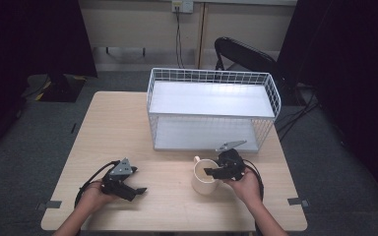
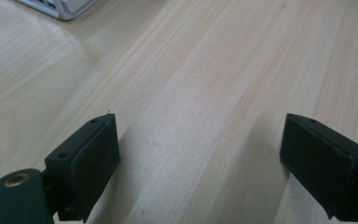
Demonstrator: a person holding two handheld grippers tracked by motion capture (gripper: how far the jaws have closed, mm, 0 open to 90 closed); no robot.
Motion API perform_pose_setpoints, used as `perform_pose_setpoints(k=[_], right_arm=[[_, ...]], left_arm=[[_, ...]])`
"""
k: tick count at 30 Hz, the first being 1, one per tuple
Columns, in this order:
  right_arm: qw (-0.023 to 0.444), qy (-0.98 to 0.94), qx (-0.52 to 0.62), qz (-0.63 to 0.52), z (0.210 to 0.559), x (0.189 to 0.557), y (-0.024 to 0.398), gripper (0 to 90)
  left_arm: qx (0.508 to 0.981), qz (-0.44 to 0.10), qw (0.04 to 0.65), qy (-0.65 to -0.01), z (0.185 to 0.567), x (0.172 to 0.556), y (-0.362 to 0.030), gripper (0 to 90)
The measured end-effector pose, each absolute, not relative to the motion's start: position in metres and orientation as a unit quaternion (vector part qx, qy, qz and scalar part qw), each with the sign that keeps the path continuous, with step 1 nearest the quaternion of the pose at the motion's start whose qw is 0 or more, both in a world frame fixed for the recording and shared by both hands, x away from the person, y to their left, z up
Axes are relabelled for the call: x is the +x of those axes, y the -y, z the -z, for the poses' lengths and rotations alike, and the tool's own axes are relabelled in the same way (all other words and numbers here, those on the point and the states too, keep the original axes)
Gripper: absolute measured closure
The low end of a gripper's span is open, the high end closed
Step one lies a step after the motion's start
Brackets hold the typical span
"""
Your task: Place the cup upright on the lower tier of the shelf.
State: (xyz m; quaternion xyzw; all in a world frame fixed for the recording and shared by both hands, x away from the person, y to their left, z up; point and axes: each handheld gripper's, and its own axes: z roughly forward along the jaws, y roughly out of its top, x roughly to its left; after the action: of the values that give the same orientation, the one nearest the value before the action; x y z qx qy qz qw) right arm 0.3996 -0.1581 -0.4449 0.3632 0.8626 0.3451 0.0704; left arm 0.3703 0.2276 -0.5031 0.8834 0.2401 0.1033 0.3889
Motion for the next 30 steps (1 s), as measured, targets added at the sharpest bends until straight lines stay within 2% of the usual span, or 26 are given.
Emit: perform_pose_setpoints(k=[13, 18, 30], right_arm=[[0.075, -0.870, 0.361, -0.329, 0.442, 0.400, 0.152, 74.5], [0.101, -0.876, 0.357, -0.308, 0.440, 0.398, 0.152, 80.3], [0.106, -0.861, 0.373, -0.330, 0.441, 0.393, 0.165, 83.2]], left_arm=[[0.883, -0.103, 0.389, -0.240, 0.503, 0.370, -0.228, 11.4], [0.883, -0.103, 0.389, -0.241, 0.503, 0.370, -0.228, 11.4], [0.883, -0.103, 0.389, -0.241, 0.503, 0.370, -0.228, 11.3]])
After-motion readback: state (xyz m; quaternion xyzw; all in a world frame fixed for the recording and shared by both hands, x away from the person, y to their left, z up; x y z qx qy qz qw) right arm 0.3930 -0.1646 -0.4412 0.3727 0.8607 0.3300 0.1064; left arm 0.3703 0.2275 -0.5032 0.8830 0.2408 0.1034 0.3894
